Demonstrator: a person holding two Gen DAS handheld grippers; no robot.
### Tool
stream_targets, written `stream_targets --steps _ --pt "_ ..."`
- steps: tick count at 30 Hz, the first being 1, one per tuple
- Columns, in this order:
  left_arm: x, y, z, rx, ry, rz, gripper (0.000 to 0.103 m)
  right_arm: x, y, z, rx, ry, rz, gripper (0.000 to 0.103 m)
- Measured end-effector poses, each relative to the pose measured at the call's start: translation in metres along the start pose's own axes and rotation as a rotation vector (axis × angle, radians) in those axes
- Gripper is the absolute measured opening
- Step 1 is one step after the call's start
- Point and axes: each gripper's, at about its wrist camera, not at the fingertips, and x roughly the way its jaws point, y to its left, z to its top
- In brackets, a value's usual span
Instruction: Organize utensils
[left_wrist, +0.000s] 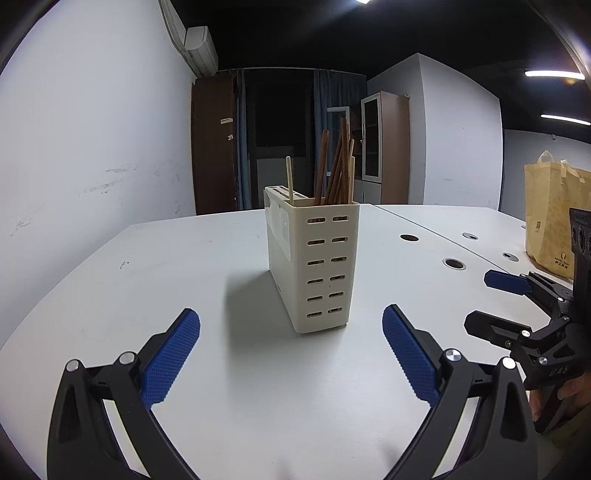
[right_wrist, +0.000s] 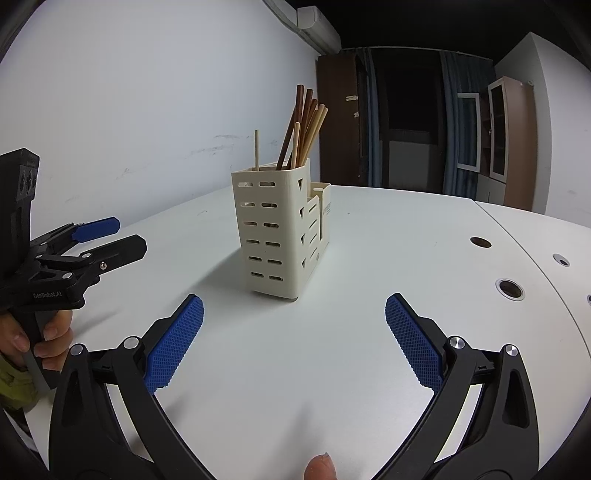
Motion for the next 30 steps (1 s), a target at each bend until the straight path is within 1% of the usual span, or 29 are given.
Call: stream_targets --steps 21,30 --pt "0.0010 0.0001 -0.0007 -0.001 0.007 -0.011 0.097 -0.0001 0.0018 -0.0009 -0.007 0.001 0.007 0.095" --pt "0.0036 -0.0006 -0.0006 -0.012 0.028 -0.013 0.097 -0.0012 0.0017 -0.0008 -0.009 -0.001 0.008 0.095"
